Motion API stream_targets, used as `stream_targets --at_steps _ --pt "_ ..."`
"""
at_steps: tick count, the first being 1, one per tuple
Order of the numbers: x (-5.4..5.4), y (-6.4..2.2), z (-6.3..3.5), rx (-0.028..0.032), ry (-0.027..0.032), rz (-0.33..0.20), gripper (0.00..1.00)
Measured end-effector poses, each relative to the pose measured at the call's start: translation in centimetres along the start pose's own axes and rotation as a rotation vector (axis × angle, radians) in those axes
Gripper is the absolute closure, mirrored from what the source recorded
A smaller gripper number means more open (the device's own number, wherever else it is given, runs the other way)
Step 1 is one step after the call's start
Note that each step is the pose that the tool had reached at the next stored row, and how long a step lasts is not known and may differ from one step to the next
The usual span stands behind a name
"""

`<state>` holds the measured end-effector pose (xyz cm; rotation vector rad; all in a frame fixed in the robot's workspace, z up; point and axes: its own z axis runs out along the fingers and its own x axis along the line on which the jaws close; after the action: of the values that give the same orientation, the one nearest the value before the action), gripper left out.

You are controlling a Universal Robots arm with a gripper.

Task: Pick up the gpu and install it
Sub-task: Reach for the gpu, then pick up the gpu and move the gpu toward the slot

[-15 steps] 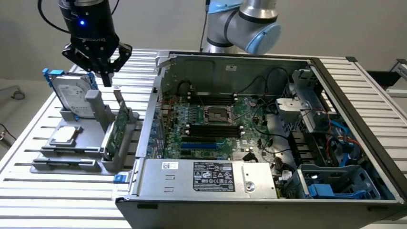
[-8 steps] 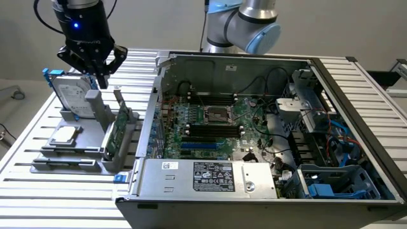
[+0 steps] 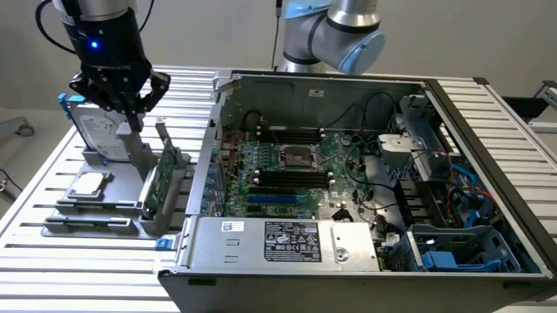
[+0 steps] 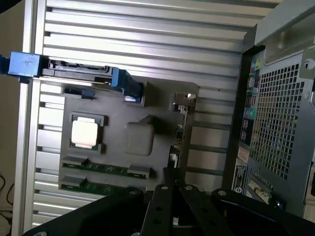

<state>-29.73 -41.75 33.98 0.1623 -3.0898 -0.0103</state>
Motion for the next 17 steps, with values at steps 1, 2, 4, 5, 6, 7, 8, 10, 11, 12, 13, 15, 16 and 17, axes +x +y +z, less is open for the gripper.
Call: stream_targets --at_steps 1,2,4,5,6,7,8,10,11,12,13,15,16,17 --pt "0.03 -0.28 0.0 0.0 0.0 0.0 0.89" --pt "0.04 -0.44 0.0 0.0 0.0 0.001 0.89" --pt "0.05 -0.46 0.0 -0.001 -0.0001 0.001 0.89" --pt "0.05 -0.47 -0.01 -0.0018 -0.0001 0.001 0.89" --pt "0.05 -0.47 -0.01 -0.0026 -0.0002 0.001 0.89" --pt "0.05 -0.48 0.0 -0.0036 -0.0004 0.0 0.89" --pt "0.05 -0.48 0.0 -0.0045 -0.0005 0.0 0.89" --pt "0.05 -0.48 0.0 -0.0062 -0.0007 0.0 0.89" --pt "0.05 -0.48 0.0 -0.007 -0.0007 0.0 0.89" --pt "0.05 -0.48 0.0 -0.0079 -0.0008 0.0 0.89" --pt "0.05 -0.49 0.0 -0.0088 -0.0009 0.0 0.89" --pt "0.05 -0.49 -0.01 -0.0105 -0.0011 0.0 0.89" --pt "0.05 -0.49 0.0 -0.0114 -0.0012 0.0 0.89" --pt "0.05 -0.49 -0.01 -0.0122 -0.0013 0.0 0.89"
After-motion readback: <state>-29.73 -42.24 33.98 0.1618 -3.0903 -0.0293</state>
